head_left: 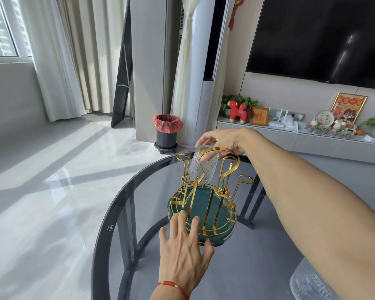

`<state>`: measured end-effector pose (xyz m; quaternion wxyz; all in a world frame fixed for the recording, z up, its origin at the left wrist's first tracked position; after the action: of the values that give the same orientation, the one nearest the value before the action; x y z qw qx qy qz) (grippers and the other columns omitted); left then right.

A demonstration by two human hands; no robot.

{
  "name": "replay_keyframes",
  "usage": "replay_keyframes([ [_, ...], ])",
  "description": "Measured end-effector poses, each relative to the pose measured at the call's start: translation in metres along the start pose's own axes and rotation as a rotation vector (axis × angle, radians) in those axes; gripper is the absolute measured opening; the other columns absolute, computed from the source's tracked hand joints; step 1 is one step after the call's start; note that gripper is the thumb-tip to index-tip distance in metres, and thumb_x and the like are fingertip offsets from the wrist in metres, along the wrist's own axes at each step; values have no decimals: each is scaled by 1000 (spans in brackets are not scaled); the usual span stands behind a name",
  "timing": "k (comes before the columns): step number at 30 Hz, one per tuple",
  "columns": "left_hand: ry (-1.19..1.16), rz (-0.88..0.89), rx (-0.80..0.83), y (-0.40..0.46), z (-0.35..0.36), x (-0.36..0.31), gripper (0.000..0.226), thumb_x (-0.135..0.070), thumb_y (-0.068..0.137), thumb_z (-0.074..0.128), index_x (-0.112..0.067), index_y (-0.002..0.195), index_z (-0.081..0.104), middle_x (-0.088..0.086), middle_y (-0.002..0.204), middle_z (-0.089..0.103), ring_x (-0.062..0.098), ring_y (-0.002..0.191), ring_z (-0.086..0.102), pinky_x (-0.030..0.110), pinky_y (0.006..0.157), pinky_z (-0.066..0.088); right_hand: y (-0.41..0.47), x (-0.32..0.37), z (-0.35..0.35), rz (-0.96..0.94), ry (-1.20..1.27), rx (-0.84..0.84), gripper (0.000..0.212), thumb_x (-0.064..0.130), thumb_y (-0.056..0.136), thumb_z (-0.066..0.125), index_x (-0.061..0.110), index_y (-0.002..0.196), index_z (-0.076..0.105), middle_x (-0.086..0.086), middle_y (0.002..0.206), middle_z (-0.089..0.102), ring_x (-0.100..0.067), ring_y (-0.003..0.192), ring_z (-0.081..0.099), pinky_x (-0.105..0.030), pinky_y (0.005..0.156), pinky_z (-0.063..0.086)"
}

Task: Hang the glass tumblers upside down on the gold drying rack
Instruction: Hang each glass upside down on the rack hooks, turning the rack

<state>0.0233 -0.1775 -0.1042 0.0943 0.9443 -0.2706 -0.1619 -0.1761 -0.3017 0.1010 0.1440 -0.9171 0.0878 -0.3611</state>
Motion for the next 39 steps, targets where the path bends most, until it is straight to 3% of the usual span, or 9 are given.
replay_keyframes([
  [5,35,12,-44,1,1,-1,63,-63,89,36,-20,133,51,15,146,50,36,137,43,58,101,45,-13,-9,4,-56,246,-162,32,22,99,68,16,130,70,-8,128,71,-20,121,67,-33,93,58],
  [10,35,22,-77,0,-3,0,61,-60,90,41,-17,132,48,12,141,47,32,130,44,49,97,45,-70,-29,7,-156,242,-579,25,22,102,60,17,120,76,1,125,70,-18,126,61,-43,112,48],
  [14,17,94,-151,-9,-18,-11,49,-47,84,63,-11,116,55,14,119,53,34,106,50,47,84,48,-152,-56,27,-131,80,-618,23,23,99,61,24,116,77,4,124,73,-15,119,64,-43,104,53],
  [18,-184,339,-255,-27,-40,-59,39,-36,82,62,-12,111,51,9,101,52,29,88,47,45,74,47,-233,-92,56,-82,5,-646,20,20,95,63,26,105,79,12,106,77,0,88,69,-25,82,51],
  [22,-577,485,4,-55,-43,-116,49,-38,82,64,-19,124,47,-4,113,50,19,104,48,35,91,47,-295,-126,80,-60,179,-815,21,12,93,65,25,98,80,12,101,79,-7,95,73,-34,91,58],
  [25,-737,448,209,-61,-34,-147,70,-37,83,76,-16,140,41,-2,132,49,13,119,46,32,105,43,-326,-145,106,-68,346,-1047,25,5,91,61,22,93,78,4,92,81,-16,88,76,-46,90,61],
  [28,-830,376,275,-56,-29,-171,87,-36,83,81,-14,151,32,3,149,44,17,133,44,38,111,42,-346,-153,123,-78,413,-1217,20,18,85,57,26,90,75,5,86,79,-17,81,76,-44,82,63],
  [34,-833,260,272,-44,-11,-191,94,-46,79,84,-19,153,32,5,153,51,20,141,45,24,110,36,-350,-165,131,-5,482,-1208,16,20,84,61,27,87,75,4,86,79,-19,82,76,-49,81,62],
  [39,-806,176,205,-38,-13,-180,84,-55,65,90,-23,133,53,-4,123,68,13,115,61,28,95,52,-340,-158,141,-27,456,-1114,19,15,87,63,29,88,75,4,89,78,-20,87,75,-44,82,61],
])
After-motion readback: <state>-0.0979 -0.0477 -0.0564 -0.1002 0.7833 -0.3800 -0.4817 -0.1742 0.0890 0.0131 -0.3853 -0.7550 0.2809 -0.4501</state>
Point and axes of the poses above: each hand's wrist, its own y-axis towards the middle knuckle, its own z-axis out of the palm, x = y × z, the point moved 2 cm from there along y, towards the middle knuckle
